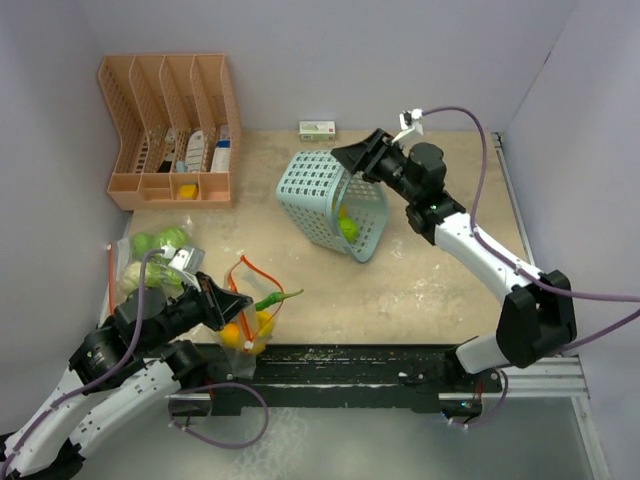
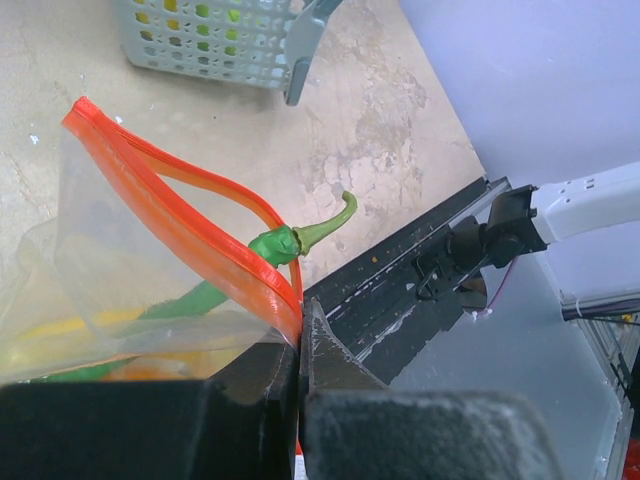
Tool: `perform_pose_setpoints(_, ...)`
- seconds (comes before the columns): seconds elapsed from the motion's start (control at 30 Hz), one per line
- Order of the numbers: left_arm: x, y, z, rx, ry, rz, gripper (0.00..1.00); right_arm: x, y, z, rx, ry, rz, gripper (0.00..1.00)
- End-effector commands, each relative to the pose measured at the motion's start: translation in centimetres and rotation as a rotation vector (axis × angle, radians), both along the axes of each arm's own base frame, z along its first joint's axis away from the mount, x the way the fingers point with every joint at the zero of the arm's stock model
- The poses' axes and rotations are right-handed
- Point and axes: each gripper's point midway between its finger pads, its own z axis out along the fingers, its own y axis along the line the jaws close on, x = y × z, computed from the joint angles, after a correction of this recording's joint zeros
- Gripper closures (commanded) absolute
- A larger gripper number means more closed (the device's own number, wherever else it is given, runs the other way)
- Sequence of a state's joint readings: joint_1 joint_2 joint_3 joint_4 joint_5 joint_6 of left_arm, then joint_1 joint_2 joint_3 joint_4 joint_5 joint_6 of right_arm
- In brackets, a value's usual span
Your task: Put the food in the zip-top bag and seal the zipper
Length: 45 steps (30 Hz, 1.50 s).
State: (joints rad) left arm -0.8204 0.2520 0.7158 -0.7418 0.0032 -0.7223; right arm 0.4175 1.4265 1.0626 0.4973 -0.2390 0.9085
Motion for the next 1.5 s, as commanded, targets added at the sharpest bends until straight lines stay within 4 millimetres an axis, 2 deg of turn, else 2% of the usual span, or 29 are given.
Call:
perform_pose_setpoints(0.0, -0.1, 0.1, 2.1, -0.065, -0.049, 0.003, 1.0, 0.7, 1.8, -0.7, -0.135, 0.047, 0.02, 0.41)
perform_pose_setpoints(0.1, -0.2, 0.2, 2.5, -0.073, -0.058, 0.003, 1.0, 0.9, 3.5, -2.4, -0.184, 0.086, 0.035, 0.46)
perform_pose_setpoints(0.13, -0.3, 0.3, 2.6, -0.07, -0.058, 0.001, 1.0, 1.2, 4.1, -2.4, -0.214, 0.086, 0.033, 0.48)
perform_pose_setpoints(0.17, -0.4, 0.4, 2.7, -0.071, -0.061, 0.001, 1.0, 1.3, 4.8, -2.8, -0.252, 0.093, 0.034, 0.52)
perform_pose_setpoints(0.2, -0.4, 0.5, 2.9, -0.072, -0.065, 0.0, 1.0, 1.5, 5.5, -3.4, -0.296, 0.101, 0.036, 0.57)
perform_pose_setpoints(0.3, -0.6, 0.7, 3.6, -0.075, -0.079, -0.001, 1.0, 1.8, 7.5, -5.3, -0.414, 0.127, 0.048, 0.86)
perform_pose_setpoints(0.33, -0.7, 0.8, 3.8, -0.075, -0.084, -0.001, 1.0, 1.9, 8.2, -5.7, -0.458, 0.131, 0.05, 0.91)
perform_pose_setpoints(0.43, -0.8, 1.2, 4.2, -0.076, -0.096, 0.006, 1.0, 2.7, 10.0, -8.5, -0.663, 0.146, 0.047, 0.99)
perform_pose_setpoints(0.5, -0.9, 1.4, 4.5, -0.076, -0.101, 0.009, 1.0, 2.8, 10.7, -10.4, -0.807, 0.161, 0.033, 1.0)
perform_pose_setpoints(0.57, -1.0, 1.6, 4.6, -0.076, -0.103, 0.013, 1.0, 2.8, 10.8, -12.0, -0.91, 0.173, -0.002, 1.0)
perform_pose_setpoints(0.73, -1.2, 2.1, 4.6, -0.079, -0.103, 0.025, 1.0, 1.1, 10.3, -15.3, -1.04, 0.189, 0.004, 1.0)
perform_pose_setpoints(0.87, -1.2, 2.4, 4.4, -0.067, -0.101, 0.032, 1.0, -1.6, 8.4, -17.5, -1.199, 0.255, 0.013, 1.0)
perform_pose_setpoints(1.03, -1.2, 2.9, 4.6, -0.062, -0.111, 0.052, 1.0, -5.3, 6.0, -19.4, -1.224, 0.336, 0.056, 1.0)
perform_pose_setpoints(1.1, -1.2, 2.9, 4.7, -0.062, -0.114, 0.053, 1.0, -7.2, 5.4, -19.9, -1.204, 0.353, 0.076, 0.93)
perform_pose_setpoints(1.17, -1.1, 3.0, 4.7, -0.059, -0.113, 0.054, 1.0, -8.8, 5.0, -20.0, -1.181, 0.356, 0.094, 0.71)
perform_pose_setpoints(1.2, -1.1, 3.0, 4.6, -0.054, -0.112, 0.053, 1.0, -9.5, 5.0, -19.7, -1.161, 0.353, 0.107, 0.65)
perform_pose_setpoints(1.3, -1.1, 2.9, 4.5, -0.05, -0.111, 0.051, 1.0, -10.8, 5.5, -17.6, -1.071, 0.321, 0.157, 0.39)
perform_pose_setpoints(1.37, -1.1, 2.8, 4.6, -0.052, -0.11, 0.05, 1.0, -11.5, 6.0, -15.6, -1.012, 0.285, 0.196, 0.22)
perform_pose_setpoints(1.4, -1.1, 2.9, 4.6, -0.052, -0.111, 0.051, 1.0, -11.8, 6.2, -14.2, -0.978, 0.26, 0.208, 0.1)
perform_pose_setpoints(1.47, -1.1, 2.9, 4.6, -0.057, -0.111, 0.053, 1.0, -12.3, 6.4, -12.3, -0.935, 0.228, 0.232, 0.02)
